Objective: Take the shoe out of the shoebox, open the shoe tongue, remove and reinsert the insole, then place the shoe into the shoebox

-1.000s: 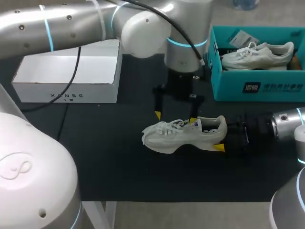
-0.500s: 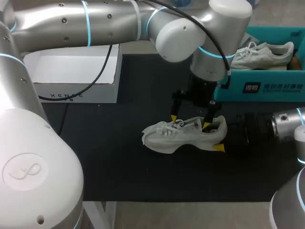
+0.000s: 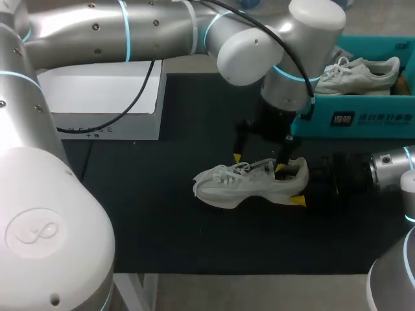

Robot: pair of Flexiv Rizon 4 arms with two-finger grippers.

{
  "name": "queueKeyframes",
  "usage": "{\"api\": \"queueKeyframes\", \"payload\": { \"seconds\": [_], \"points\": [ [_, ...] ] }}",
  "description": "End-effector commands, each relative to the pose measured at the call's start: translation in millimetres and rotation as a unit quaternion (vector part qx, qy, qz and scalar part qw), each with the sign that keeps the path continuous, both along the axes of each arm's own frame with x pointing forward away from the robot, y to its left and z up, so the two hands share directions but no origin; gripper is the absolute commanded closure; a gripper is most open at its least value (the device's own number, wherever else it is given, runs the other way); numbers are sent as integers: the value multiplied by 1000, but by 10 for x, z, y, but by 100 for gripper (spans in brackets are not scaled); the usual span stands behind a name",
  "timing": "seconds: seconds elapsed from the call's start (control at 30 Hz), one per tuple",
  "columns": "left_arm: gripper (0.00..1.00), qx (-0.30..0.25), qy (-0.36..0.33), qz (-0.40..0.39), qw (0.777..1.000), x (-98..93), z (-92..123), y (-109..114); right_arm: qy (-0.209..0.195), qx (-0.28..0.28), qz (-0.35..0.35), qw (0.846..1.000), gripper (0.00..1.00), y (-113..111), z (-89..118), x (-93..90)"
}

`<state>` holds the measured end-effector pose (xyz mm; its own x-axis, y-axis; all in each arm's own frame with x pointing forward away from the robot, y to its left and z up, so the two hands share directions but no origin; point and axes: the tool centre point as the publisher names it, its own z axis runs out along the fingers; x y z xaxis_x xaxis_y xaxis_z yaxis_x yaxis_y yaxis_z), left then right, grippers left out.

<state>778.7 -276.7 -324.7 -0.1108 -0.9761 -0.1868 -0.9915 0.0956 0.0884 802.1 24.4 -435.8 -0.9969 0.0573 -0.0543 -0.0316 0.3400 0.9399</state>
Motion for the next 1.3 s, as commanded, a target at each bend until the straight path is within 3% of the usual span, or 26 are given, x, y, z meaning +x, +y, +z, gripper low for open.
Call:
{"api": "queueKeyframes", "payload": {
  "seconds": [0.03,0.3,0.57,0.63,1.0,1.3],
  "points": [
    [0,6,1,-5,1000,-49,-82,-102,-1,-1,-1,1000,100,26,-42,10],
    [0,21,10,4,1000,-34,-249,-64,-1,-1,-1,1000,100,26,-42,10],
    [0,23,5,17,1000,-11,-287,-15,-1,-1,-1,1000,100,26,-42,10],
    [100,22,1,20,1000,-31,-275,9,-1,-1,-1,1000,100,26,-42,10],
    [100,11,-8,23,1000,-6,-91,155,-1,-1,-1,1000,100,26,-42,10],
    [100,-5,-15,41,999,118,99,439,-1,-1,-1,1000,100,26,-42,10]
  ]
}}
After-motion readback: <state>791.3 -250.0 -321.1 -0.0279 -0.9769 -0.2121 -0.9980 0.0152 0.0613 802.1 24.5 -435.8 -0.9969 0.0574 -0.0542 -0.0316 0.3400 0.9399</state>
